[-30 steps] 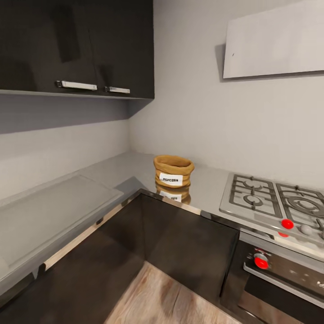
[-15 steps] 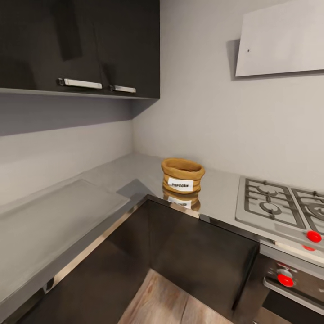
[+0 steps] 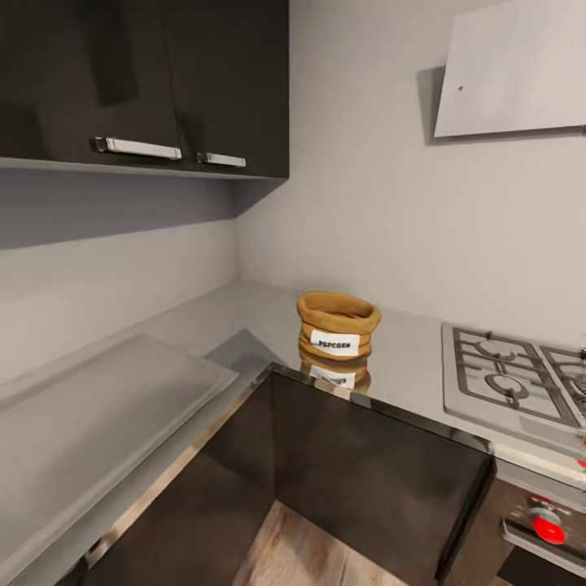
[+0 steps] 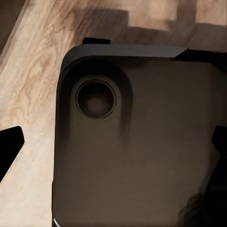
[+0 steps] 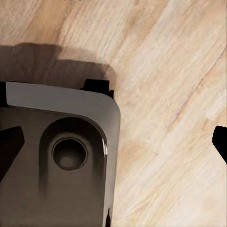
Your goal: In the kitchen, take the popcorn bag from the countertop, put it into the microwave, and heat it until the popcorn is cooked so the cooked popcorn ends up inside the bag.
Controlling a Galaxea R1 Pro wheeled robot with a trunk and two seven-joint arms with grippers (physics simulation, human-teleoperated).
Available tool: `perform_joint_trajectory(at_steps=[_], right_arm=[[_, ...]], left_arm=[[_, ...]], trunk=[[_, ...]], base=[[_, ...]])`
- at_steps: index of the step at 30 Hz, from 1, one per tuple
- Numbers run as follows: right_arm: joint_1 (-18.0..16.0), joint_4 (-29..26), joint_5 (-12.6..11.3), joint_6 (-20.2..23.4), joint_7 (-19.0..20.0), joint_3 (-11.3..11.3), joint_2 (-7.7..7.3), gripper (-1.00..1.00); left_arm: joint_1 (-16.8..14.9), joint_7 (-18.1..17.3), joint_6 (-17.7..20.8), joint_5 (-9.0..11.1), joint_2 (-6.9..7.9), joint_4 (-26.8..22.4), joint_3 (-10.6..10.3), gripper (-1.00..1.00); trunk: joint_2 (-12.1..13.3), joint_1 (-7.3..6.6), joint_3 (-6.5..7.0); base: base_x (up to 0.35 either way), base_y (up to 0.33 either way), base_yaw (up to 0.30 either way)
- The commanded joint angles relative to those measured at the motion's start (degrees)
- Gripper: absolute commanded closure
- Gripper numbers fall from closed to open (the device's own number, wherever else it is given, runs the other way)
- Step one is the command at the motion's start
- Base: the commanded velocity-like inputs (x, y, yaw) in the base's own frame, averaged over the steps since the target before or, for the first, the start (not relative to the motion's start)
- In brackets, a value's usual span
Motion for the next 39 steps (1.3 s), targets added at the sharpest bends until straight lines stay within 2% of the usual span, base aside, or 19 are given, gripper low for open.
perform_joint_trajectory(at_steps=[1, 28, 30, 34, 39], right_arm=[[-0.1, 0.2, 0.5, -0.3, 0.1, -0.5, -0.06, -1.00], [-0.1, 0.2, 0.7, -0.3, 0.1, -0.4, 0.14, -1.00], [-0.1, 0.2, 0.8, -0.3, 0.1, -0.3, 0.16, -1.00], [-0.1, 0.2, 0.9, -0.3, 0.0, -0.3, 0.31, -1.00], [-0.1, 0.2, 2.6, -0.4, 0.0, -0.3, 0.34, -1.00]], left_arm=[[0.0, 0.0, -0.2, 0.1, -0.02, 0.0, 0.4, -1.00], [0.0, 0.2, -0.2, 0.4, -0.02, 0.0, 0.7, -1.00], [0.0, 0.2, -0.2, 0.4, -0.02, 0.0, 1.9, -1.00], [0.0, 0.2, -0.2, 0.3, 0.05, 0.0, 6.2, -1.00], [0.0, 0.2, -0.2, 0.2, 0.06, 0.0, 7.5, -1.00]], trunk=[[0.0, 0.00, -0.02], [0.0, 0.00, 0.96], [0.0, 0.00, 1.05], [0.0, 0.00, 1.23], [0.0, 0.00, 1.47]], base=[[0.029, 0.022, -0.213], [0.001, 0.001, -0.219], [0.000, 0.000, -0.219], [0.000, 0.000, -0.218], [0.000, 0.000, -0.214]])
